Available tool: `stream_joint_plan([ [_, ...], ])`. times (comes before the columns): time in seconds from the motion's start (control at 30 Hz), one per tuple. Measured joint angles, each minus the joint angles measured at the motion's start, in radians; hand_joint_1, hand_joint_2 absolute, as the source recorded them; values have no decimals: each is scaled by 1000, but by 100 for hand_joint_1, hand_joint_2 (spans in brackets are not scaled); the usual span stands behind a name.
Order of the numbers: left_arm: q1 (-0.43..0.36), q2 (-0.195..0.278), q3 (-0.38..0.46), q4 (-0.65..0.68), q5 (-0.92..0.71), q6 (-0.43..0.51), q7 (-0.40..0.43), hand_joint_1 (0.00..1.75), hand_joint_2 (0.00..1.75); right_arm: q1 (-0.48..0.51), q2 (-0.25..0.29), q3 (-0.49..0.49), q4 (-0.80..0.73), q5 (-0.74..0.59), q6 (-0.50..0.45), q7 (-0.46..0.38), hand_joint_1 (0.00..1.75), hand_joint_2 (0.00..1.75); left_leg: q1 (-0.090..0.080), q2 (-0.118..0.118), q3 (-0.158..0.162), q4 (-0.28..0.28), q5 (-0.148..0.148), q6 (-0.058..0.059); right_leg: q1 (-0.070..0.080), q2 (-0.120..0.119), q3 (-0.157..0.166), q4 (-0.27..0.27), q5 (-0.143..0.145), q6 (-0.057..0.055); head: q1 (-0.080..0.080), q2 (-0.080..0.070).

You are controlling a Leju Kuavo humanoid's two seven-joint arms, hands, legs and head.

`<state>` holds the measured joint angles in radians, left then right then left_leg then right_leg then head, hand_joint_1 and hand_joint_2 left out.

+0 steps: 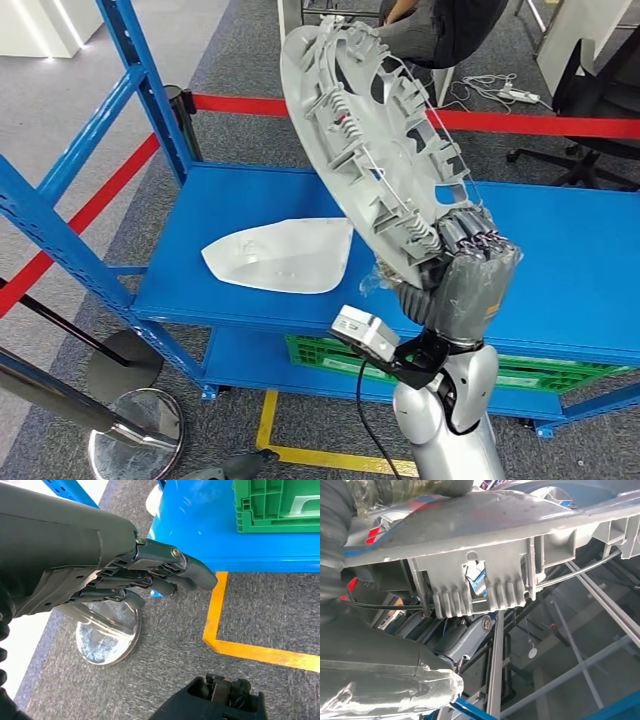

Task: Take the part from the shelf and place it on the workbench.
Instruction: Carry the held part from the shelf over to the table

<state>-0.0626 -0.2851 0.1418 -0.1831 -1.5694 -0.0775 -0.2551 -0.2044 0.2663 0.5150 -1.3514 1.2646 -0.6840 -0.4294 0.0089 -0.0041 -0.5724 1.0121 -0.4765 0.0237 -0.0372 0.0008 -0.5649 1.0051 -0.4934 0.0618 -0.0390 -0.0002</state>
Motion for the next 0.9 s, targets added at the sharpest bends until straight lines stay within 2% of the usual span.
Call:
stream_joint_plan([
  [0.03, 0, 0, -2, 0, 0, -1, 1, 0, 175, 0, 0, 0, 1, -4, 0, -1, 175, 175, 3, 1, 3, -7, 4, 5, 1, 0, -12, 22, -15, 0, 1, 0],
  [0.07, -1, -1, -3, 0, 0, -1, 2, 0, 175, 0, 0, 0, 3, -10, 0, -2, 175, 175, 5, 2, 5, -12, 7, 8, 1, -1, -35, 66, -39, 0, 2, 0],
  [0.13, 0, -1, -8, 0, 0, -1, 5, 0, 175, -1, 0, 0, 10, -23, 0, -3, 175, 175, 4, 2, 5, -13, 8, 10, 3, -1, -103, 203, -96, 0, 3, 0],
  [0.17, 0, -1, -11, 0, 0, -1, 7, 0, 175, -1, 0, 0, 14, -30, 0, -2, 175, 175, 4, 2, 5, -12, 7, 10, 4, -1, -134, 258, -109, 0, 2, 0],
  [0.2, -1, -1, -14, 0, 0, -1, 9, 0, 175, -1, 0, 0, 19, -37, 0, -1, 175, 175, 3, 1, 6, -12, 6, 9, 4, -1, -149, 279, -103, 0, 2, 0],
  [0.23, -1, -1, -17, 0, 0, 0, 11, 0, 175, -2, 0, 0, 25, -43, 0, 1, 175, 175, 4, 0, 7, -11, 5, 7, 4, -1, -146, 259, -76, -1, 3, 0],
  [0.3, -1, -1, -22, 0, 0, 2, 14, 0, 175, -3, 0, 0, 34, -53, 0, 1, 175, 175, 5, -3, 10, -8, -2, -2, 4, -2, -98, 140, -2, -4, 3, 0],
  [0.33, -1, -1, -24, 0, 0, 3, 15, 0, 175, -3, 0, 0, 37, -56, 0, 1, 175, 175, 3, -4, 8, -3, -5, -8, 5, -2, -72, 82, 21, -7, 3, 0],
  [0.37, -1, -1, -25, 0, 0, 4, 15, 0, 175, -3, 0, 1, 40, -59, 0, 0, 175, 175, 2, -4, 5, 2, -7, -14, 7, -2, -55, 47, 30, -12, 3, 0],
  [0.47, -1, -1, -34, 0, 0, 6, 17, 0, 175, -3, 1, 1, 48, -68, -2, -2, 175, 175, 0, -2, -4, 7, -8, -29, 10, 3, -50, 30, 26, -30, -2, 0],
  [0.53, -1, 0, -41, 0, 0, 8, 18, 0, 175, -4, 1, 1, 52, -69, -2, -2, 175, 175, 3, 0, -13, 30, -29, -37, 8, 3, -50, 28, 27, -42, -6, 0],
  [0.57, -1, 0, -42, 0, 0, 8, 18, 0, 175, -4, 1, 1, 53, -69, -2, -2, 175, 175, 3, 0, -29, 69, -55, -41, 7, 2, -48, 27, 27, -48, -8, 0],
  [0.63, -1, 0, -43, 1, 0, 9, 18, 0, 175, -4, 1, 1, 57, -69, -3, -3, 175, 175, 3, 0, -83, 191, -117, -45, 10, 2, -48, 27, 27, -55, -10, 0],
  [0.67, -1, 0, -44, 1, 0, 9, 18, 0, 175, -4, 1, 1, 60, -69, -3, -3, 175, 175, 3, 0, -109, 246, -136, -45, 12, 2, -48, 27, 27, -57, -10, 0],
  [0.7, -1, 0, -45, 1, 0, 9, 18, 0, 175, -4, 1, 1, 63, -70, -3, -3, 175, 175, 3, 0, -123, 275, -137, -44, 14, 2, -48, 27, 27, -58, -10, 0],
  [0.73, -1, 0, -46, 1, 0, 9, 19, 0, 175, -4, 1, 1, 66, -70, -3, -2, 175, 175, 3, 0, -123, 271, -120, -41, 15, 3, -47, 27, 27, -58, -10, 0],
  [0.77, -2, 0, -48, 1, 0, 9, 19, 0, 175, -5, 1, 1, 69, -70, -3, -2, 175, 175, 2, 0, -105, 231, -88, -36, 17, 4, -46, 27, 27, -58, -9, 0],
  [0.83, -2, 0, -52, 1, 0, 9, 19, 0, 175, -5, 1, 1, 71, -70, -3, -2, 175, 175, -2, 0, -48, 109, -21, -24, 21, 5, -44, 28, 28, -57, -9, 0],
  [0.87, -3, 0, -55, 1, 0, 9, 19, 0, 175, -5, 1, 1, 71, -70, -3, -2, 175, 175, -4, 0, -25, 60, -5, -20, 23, 5, -45, 28, 28, -55, -9, 0],
  [0.9, -3, 0, -58, 1, 0, 9, 19, 0, 175, -5, 1, 1, 72, -70, -3, -2, 175, 175, -6, -1, -13, 31, 0, -17, 24, 4, -47, 29, 30, -52, -8, 0],
])
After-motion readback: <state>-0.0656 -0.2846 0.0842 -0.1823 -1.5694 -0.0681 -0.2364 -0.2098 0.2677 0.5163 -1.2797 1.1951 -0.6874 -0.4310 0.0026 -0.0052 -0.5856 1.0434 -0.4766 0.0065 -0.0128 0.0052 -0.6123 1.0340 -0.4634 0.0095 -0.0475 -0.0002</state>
